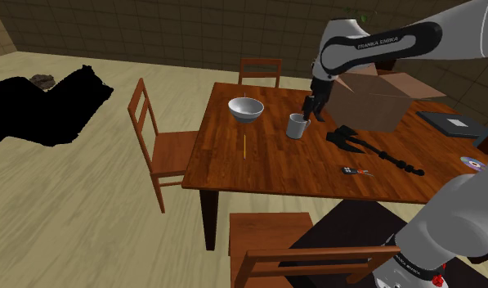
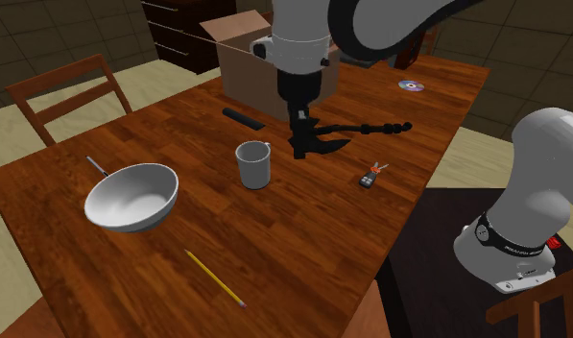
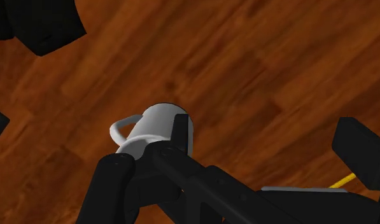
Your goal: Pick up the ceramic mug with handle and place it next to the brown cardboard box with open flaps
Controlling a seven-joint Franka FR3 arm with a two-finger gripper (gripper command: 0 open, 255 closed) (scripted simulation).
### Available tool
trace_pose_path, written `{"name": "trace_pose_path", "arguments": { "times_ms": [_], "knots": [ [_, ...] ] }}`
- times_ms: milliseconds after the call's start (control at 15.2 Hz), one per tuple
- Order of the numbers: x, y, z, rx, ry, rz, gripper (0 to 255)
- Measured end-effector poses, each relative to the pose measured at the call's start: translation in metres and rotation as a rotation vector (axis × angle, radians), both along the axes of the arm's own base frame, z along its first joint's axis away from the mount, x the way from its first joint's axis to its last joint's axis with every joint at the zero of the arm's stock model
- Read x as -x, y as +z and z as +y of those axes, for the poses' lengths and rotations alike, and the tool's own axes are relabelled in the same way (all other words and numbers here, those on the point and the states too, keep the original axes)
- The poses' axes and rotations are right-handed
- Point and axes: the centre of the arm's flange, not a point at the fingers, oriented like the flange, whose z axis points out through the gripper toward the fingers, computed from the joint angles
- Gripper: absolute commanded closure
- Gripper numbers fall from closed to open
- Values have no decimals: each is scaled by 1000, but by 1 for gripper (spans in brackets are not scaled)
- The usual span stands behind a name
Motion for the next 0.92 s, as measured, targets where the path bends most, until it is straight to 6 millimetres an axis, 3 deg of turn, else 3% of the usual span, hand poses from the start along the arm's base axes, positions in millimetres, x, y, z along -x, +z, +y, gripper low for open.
{"name": "trace_pose_path", "arguments": {
  "times_ms": [594, 924],
  "knots": [
    [-92, -70, -35, 20, -27, -1, 0],
    [-102, -96, -37, 24, -30, -1, 0]
  ]
}}
